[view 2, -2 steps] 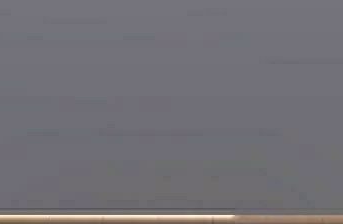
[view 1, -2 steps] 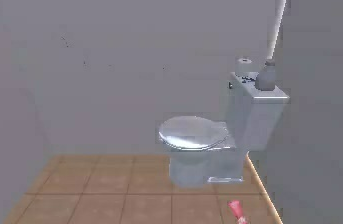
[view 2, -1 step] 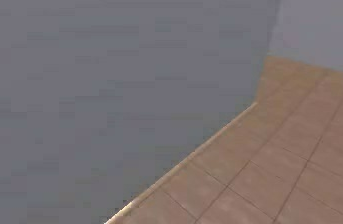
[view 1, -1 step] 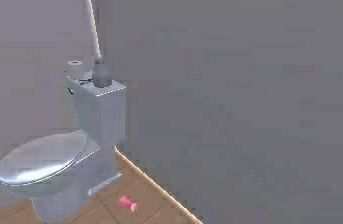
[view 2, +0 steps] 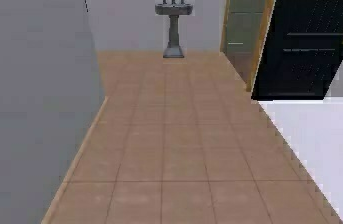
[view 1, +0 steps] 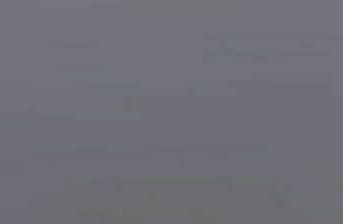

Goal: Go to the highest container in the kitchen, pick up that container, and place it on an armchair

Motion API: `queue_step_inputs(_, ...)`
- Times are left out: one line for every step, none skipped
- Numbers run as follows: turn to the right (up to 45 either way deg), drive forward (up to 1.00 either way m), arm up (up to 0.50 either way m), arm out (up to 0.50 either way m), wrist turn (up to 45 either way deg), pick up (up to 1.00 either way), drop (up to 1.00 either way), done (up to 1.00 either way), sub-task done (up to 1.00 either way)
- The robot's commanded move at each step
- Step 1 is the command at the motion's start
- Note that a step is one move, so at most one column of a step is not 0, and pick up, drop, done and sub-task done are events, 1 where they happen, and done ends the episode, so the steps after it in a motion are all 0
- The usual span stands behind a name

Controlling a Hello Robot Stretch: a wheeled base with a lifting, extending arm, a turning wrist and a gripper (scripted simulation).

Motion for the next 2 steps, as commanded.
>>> queue_step_inputs(45.0,0.00,0.00,0.00,0.0,0.00,0.00,0.00,0.00)
queue_step_inputs(33.0,0.00,0.00,0.00,0.0,0.00,0.00,0.00,0.00)
